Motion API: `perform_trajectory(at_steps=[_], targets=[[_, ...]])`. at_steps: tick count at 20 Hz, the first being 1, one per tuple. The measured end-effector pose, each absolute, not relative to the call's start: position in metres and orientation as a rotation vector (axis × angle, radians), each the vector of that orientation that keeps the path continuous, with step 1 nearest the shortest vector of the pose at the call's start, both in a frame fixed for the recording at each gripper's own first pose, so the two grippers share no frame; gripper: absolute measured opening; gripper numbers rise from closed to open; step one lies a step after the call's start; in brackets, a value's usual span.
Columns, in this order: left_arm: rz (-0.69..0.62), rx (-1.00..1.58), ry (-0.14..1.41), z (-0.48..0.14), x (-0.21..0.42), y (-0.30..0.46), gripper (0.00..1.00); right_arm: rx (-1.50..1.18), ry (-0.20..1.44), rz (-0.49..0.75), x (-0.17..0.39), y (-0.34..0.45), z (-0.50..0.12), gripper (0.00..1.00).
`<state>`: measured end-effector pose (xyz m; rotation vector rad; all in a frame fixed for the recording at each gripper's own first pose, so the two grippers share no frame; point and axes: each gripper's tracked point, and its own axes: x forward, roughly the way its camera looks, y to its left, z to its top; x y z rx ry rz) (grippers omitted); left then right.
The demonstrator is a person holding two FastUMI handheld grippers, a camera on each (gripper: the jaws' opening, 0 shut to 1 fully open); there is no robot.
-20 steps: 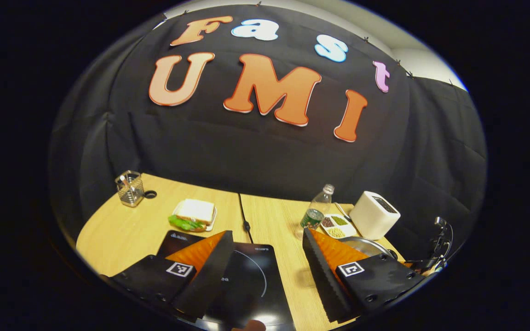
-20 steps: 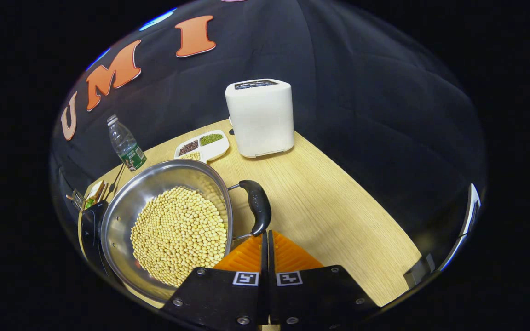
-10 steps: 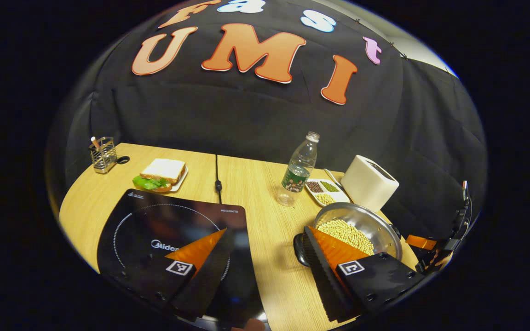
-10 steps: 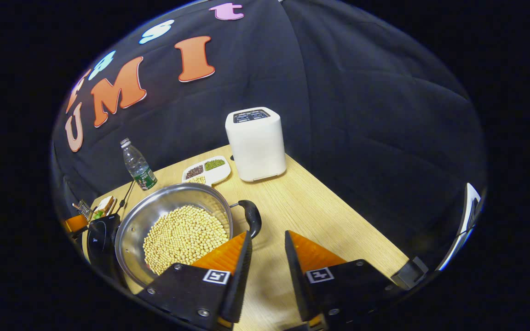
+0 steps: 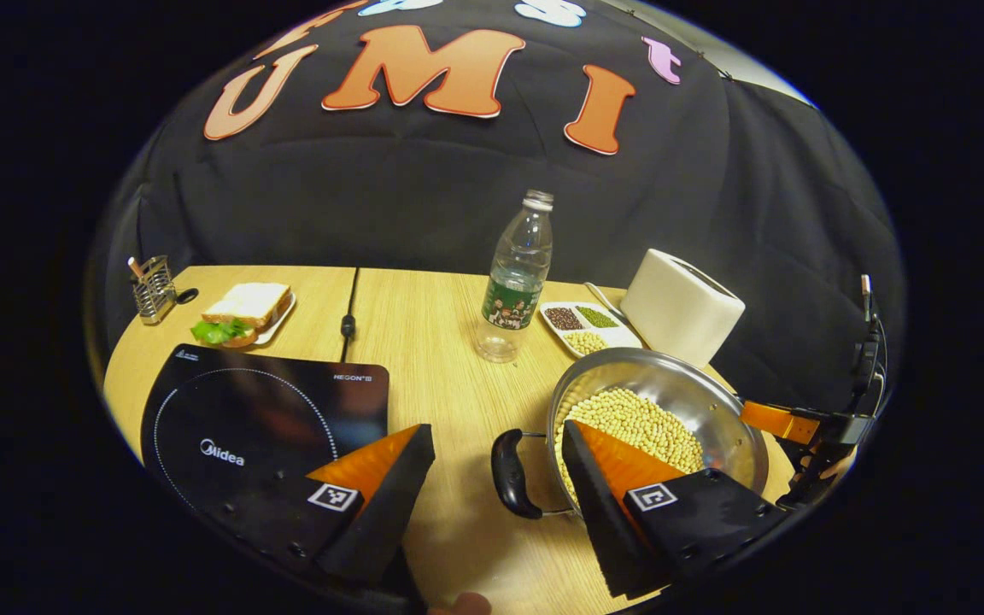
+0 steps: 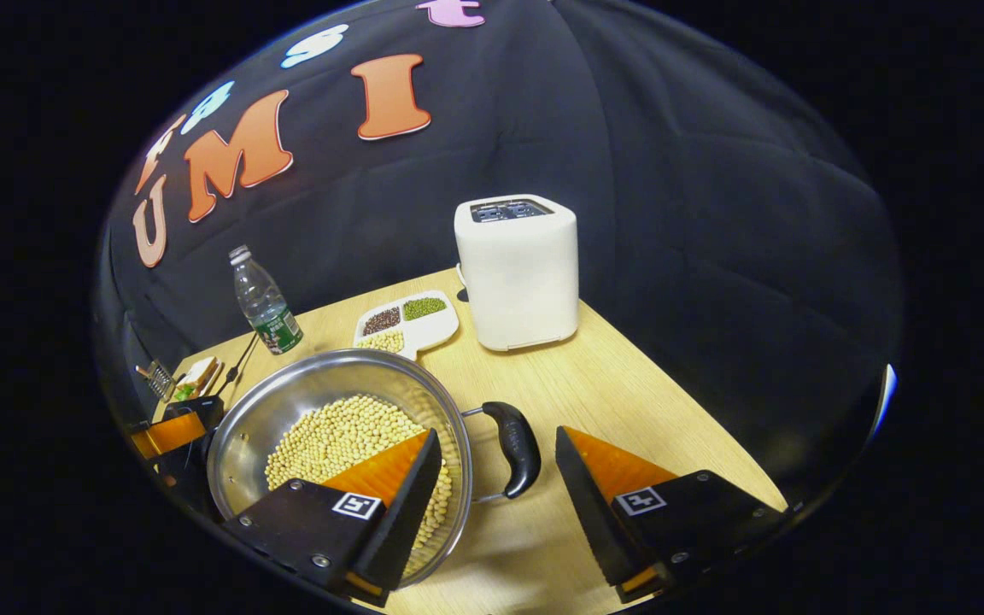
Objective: First push the handle of the pot to place it horizontally, then grasp the pot with both hands and set it on the induction cooktop.
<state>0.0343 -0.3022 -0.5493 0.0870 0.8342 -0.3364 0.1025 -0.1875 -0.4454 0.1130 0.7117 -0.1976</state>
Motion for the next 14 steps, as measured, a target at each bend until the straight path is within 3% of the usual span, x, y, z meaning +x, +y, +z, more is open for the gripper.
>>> perform_trajectory(at_steps=[7, 8, 9, 11, 14], targets=[[-0.332, 0.111, 0.897, -0.591, 0.037, -0.323, 0.99, 0.107, 0.827, -0.15, 0.115, -0.183, -0.478, 0.85], [-0.332, 0.111, 0.915, -0.598, 0.035, -0.325, 0.99, 0.122, 0.838, -0.143, 0.116, -0.181, -0.481, 0.84], [-0.333, 0.105, 0.932, -0.603, 0.034, -0.327, 0.99, 0.138, 0.852, -0.136, 0.115, -0.179, -0.484, 0.76], [-0.33, 0.097, 0.959, -0.614, 0.032, -0.328, 0.97, 0.143, 0.851, -0.134, 0.116, -0.18, -0.484, 0.74], [-0.311, 0.101, 0.963, -0.622, 0.037, -0.325, 0.79, 0.129, 0.85, -0.128, 0.114, -0.181, -0.483, 0.69]])
